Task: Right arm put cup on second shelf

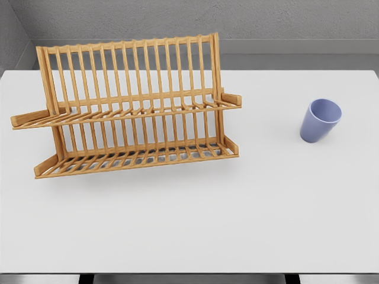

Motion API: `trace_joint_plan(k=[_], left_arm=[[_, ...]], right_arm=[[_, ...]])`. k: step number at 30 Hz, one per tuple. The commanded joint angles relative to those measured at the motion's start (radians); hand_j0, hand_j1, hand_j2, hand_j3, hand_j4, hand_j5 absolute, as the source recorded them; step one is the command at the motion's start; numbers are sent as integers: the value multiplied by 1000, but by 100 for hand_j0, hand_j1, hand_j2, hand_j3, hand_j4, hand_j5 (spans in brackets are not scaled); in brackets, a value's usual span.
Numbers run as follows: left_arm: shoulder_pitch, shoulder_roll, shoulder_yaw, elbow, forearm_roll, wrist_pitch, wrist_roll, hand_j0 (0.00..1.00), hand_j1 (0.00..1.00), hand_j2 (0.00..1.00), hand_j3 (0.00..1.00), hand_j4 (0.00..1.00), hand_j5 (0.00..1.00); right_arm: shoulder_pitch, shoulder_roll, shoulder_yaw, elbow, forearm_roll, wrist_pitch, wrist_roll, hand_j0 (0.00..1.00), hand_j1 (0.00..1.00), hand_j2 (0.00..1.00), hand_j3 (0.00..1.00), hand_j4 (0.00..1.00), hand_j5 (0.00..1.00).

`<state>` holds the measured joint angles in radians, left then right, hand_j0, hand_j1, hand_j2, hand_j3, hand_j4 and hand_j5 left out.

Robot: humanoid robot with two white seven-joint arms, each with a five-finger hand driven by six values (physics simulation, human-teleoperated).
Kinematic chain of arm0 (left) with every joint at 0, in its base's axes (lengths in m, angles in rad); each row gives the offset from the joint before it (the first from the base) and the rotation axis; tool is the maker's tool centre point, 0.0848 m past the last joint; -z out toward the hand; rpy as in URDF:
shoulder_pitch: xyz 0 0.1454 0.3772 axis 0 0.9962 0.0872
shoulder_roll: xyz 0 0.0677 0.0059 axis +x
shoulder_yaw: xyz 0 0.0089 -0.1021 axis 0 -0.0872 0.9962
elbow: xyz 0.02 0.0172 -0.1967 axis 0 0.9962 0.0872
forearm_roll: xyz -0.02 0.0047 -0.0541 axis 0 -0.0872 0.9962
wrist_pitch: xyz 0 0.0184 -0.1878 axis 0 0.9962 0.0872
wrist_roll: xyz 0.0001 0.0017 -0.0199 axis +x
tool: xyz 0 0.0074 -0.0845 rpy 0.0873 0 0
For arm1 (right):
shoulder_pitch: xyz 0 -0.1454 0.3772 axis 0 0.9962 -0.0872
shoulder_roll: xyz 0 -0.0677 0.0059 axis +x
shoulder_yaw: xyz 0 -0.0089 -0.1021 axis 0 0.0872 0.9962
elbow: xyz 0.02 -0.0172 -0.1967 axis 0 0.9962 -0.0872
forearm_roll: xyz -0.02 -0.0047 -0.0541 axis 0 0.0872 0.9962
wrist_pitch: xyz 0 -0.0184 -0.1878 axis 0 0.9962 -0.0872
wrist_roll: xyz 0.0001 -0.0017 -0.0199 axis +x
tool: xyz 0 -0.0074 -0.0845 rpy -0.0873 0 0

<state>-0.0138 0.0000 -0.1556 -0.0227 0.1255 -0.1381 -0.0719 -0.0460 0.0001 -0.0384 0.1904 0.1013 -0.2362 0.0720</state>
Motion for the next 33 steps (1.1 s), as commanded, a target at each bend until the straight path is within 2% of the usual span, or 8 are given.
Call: trace_joint_plan(k=[1, 30, 31, 32, 33], left_arm=[[-2, 0, 1, 0, 0, 0, 0, 100, 100, 100, 100, 100, 100], [-2, 0, 1, 0, 0, 0, 0, 100, 100, 100, 100, 100, 100], [-2, 0, -1, 0, 0, 0, 0, 100, 100, 100, 100, 100, 100], [0, 0, 1, 0, 0, 0, 0, 100, 100, 100, 100, 100, 100], [-2, 0, -1, 0, 0, 0, 0, 100, 100, 100, 100, 100, 100]], right_arm=[[0, 0, 0, 0, 0, 0, 0, 100, 100, 100, 100, 100, 100], [-6, 0, 0, -12, 5, -2, 5, 100, 100, 100, 100, 100, 100], [-6, -121, -2, -51, 3, 6, 5, 100, 100, 100, 100, 100, 100], [-18, -417, -2, -55, 3, 6, 5, 100, 100, 100, 100, 100, 100], [-38, -682, -3, -51, 2, 6, 5, 100, 100, 100, 100, 100, 100]])
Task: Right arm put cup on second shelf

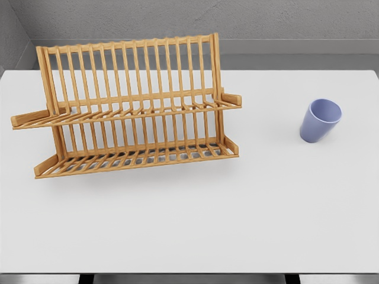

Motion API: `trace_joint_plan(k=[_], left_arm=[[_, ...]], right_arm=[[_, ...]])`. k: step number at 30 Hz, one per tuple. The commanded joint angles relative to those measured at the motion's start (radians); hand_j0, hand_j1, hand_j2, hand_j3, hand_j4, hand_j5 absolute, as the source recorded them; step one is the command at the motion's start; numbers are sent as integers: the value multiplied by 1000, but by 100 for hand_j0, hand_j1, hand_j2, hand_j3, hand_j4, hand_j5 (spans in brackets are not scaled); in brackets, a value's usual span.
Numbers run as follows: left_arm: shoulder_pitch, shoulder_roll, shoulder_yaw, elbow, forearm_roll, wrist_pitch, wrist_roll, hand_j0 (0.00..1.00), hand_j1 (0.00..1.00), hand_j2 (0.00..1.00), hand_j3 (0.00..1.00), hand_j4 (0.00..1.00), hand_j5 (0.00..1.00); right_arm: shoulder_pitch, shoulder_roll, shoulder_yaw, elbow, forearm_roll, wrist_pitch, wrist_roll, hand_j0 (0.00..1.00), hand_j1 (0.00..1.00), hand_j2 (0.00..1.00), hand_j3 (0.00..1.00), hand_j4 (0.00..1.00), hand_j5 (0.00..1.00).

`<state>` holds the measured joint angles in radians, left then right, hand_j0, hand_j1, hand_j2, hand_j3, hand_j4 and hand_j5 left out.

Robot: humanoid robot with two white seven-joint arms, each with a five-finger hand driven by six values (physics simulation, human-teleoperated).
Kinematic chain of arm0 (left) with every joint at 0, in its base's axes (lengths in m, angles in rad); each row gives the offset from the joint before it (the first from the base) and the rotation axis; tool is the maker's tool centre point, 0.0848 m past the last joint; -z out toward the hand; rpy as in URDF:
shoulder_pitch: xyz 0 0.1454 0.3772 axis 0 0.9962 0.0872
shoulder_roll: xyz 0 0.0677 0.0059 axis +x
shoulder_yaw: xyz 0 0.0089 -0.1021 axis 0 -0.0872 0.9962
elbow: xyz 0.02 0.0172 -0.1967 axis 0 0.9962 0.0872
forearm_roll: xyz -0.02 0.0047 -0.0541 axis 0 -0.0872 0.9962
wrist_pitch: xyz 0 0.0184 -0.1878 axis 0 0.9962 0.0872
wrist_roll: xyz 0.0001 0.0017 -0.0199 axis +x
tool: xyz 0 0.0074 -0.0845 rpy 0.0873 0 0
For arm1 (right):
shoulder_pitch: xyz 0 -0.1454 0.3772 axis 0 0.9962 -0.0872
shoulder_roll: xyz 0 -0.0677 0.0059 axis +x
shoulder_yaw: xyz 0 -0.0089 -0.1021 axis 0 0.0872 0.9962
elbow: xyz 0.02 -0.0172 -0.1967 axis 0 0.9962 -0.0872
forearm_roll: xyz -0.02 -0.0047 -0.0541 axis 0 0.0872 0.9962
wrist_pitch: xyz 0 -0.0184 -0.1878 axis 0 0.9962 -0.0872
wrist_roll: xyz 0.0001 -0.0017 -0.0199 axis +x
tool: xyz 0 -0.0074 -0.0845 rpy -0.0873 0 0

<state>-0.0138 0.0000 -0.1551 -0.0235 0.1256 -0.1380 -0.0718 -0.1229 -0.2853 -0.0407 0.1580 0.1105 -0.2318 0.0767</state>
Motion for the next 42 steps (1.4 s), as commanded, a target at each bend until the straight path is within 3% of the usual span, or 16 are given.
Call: trace_joint_plan(k=[1, 2, 3, 5, 6, 8, 9, 11, 14, 16, 19, 21, 27, 31, 38, 42], left_arm=[[0, 0, -1, 0, 0, 0, 0, 100, 100, 100, 100, 100, 100], [-2, 0, 0, 0, 0, 0, 0, 100, 100, 100, 100, 100, 100], [-2, 0, 0, 0, 0, 0, 0, 100, 100, 100, 100, 100, 100], [-2, 0, -1, 0, 0, 0, 0, 100, 100, 100, 100, 100, 100], [0, 0, 0, 0, 0, 0, 0, 100, 100, 100, 100, 100, 100], [0, 0, 0, 0, 0, 0, 0, 100, 100, 100, 100, 100, 100], [0, 0, -1, 0, 0, 0, 0, 100, 100, 100, 100, 100, 100], [-2, 0, 0, 0, 0, 0, 0, 100, 100, 100, 100, 100, 100], [0, 0, 0, 0, 0, 0, 0, 100, 100, 100, 100, 100, 100], [0, 0, -1, 0, 0, 0, 0, 100, 100, 100, 100, 100, 100], [-2, 0, -1, 0, 0, 0, 0, 100, 100, 100, 100, 100, 100], [0, 0, -1, 0, 0, 0, 1, 100, 100, 100, 100, 100, 100], [0, 0, 0, 0, 0, 0, 0, 100, 100, 100, 100, 100, 100], [0, 0, 0, 0, 0, 0, 0, 100, 100, 100, 100, 100, 100], [0, 0, 0, 0, 0, 0, 0, 100, 100, 100, 100, 100, 100], [0, 0, 0, 0, 0, 0, 0, 100, 100, 100, 100, 100, 100]], right_arm=[[-24, -621, -33, -14, -9, 3, 3, 100, 100, 100, 100, 100, 100], [-84, -736, -97, -14, -9, 3, 3, 100, 100, 100, 100, 100, 100], [-100, -791, -139, -14, -9, 3, 3, 100, 100, 100, 100, 100, 100], [-100, -833, -145, -26, -6, -14, 3, 100, 100, 100, 100, 100, 100], [-104, -845, -143, -92, -3, -37, -2, 100, 100, 100, 100, 100, 100], [-86, -893, -139, -393, -2, -167, -3, 100, 100, 100, 100, 100, 100], [-87, -917, -140, -497, -5, -178, -5, 100, 100, 100, 100, 100, 100], [-86, -911, -146, -777, -11, -176, -2, 100, 100, 100, 100, 100, 100], [-86, -856, -143, -1084, -12, -178, 1, 100, 100, 100, 100, 100, 100], [-18, -839, -97, -1285, -14, -184, 2, 100, 100, 100, 100, 100, 100], [-24, -788, 60, -1575, 0, -182, 6, 100, 100, 100, 100, 100, 100], [-32, -799, 139, -1683, 0, -182, 6, 100, 100, 100, 100, 100, 100], [-34, -802, 214, -1764, 0, -199, 8, 100, 100, 100, 100, 100, 100], [-34, -799, 254, -1781, 0, -250, 8, 100, 100, 100, 100, 100, 100], [-34, -798, 280, -1798, 0, -250, 8, 100, 100, 100, 100, 100, 100], [-41, -793, 320, -1847, 0, -251, 8, 100, 100, 100, 100, 100, 100]])
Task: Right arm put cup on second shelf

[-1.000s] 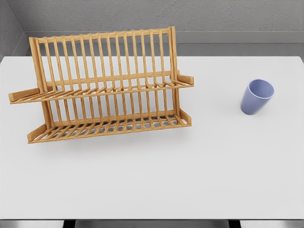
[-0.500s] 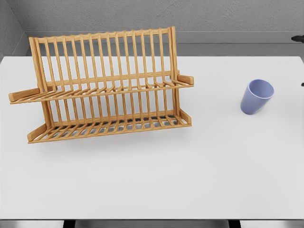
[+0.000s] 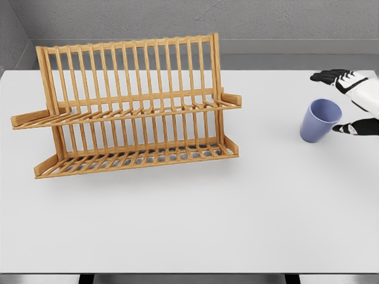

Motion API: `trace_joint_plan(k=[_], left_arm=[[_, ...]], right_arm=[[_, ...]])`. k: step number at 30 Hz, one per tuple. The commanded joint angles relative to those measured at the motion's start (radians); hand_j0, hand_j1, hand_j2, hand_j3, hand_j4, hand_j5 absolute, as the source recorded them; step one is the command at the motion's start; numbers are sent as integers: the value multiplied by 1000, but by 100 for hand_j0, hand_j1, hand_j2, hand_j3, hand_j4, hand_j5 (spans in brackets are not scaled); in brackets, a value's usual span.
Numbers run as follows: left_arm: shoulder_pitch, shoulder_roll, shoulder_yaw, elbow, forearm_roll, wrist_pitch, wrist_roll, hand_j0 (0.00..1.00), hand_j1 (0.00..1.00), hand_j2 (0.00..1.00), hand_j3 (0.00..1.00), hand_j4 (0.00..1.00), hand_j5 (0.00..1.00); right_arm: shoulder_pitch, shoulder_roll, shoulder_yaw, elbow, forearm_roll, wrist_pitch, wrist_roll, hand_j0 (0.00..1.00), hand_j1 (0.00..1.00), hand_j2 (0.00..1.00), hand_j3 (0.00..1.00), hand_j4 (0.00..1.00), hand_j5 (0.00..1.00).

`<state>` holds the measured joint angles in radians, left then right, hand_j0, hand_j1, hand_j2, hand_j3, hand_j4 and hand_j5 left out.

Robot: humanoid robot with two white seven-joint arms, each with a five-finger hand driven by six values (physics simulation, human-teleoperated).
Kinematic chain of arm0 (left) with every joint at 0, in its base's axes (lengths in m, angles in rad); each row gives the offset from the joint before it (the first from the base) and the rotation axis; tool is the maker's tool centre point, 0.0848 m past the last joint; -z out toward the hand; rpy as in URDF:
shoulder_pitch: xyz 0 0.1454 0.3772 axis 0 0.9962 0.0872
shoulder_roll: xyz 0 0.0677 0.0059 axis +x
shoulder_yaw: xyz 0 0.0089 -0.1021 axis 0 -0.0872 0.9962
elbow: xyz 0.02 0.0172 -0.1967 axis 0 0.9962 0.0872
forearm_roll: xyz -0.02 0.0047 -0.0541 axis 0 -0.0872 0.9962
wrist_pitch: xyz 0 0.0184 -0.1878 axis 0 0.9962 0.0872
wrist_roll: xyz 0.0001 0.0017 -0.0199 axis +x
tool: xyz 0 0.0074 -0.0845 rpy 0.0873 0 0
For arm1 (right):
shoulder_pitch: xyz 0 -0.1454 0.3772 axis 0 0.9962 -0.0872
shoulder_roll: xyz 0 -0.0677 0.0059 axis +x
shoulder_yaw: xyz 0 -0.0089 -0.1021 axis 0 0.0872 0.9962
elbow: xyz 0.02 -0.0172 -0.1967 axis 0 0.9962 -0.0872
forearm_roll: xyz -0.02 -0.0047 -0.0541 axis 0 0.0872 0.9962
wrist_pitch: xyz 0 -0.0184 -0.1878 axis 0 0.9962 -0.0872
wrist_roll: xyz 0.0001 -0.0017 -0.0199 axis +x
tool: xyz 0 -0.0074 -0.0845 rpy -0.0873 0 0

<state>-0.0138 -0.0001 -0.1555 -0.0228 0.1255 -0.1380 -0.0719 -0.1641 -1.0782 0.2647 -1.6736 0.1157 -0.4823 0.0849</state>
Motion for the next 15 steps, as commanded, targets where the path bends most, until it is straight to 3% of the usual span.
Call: trace_joint_plan(k=[1, 7, 11, 12, 15], left_arm=[[0, 0, -1, 0, 0, 0, 0, 100, 100, 100, 100, 100, 100], [-2, 0, -1, 0, 0, 0, 0, 100, 100, 100, 100, 100, 100], [0, 0, 1, 0, 0, 0, 0, 100, 100, 100, 100, 100, 100], [0, 0, -1, 0, 0, 0, 0, 100, 100, 100, 100, 100, 100], [0, 0, -1, 0, 0, 0, 0, 100, 100, 100, 100, 100, 100]], right_arm=[[0, 0, 15, -15, -5, -1, -1, 100, 100, 100, 100, 100, 100], [-8, -5, 11, -14, -7, -2, -8, 100, 100, 100, 100, 100, 100], [-12, -22, -19, 44, -16, 11, -5, 100, 100, 100, 100, 100, 100], [-14, -40, -45, 61, -13, 11, 19, 100, 100, 100, 100, 100, 100], [-28, -42, -114, 81, -7, 16, 340, 100, 100, 100, 100, 100, 100]])
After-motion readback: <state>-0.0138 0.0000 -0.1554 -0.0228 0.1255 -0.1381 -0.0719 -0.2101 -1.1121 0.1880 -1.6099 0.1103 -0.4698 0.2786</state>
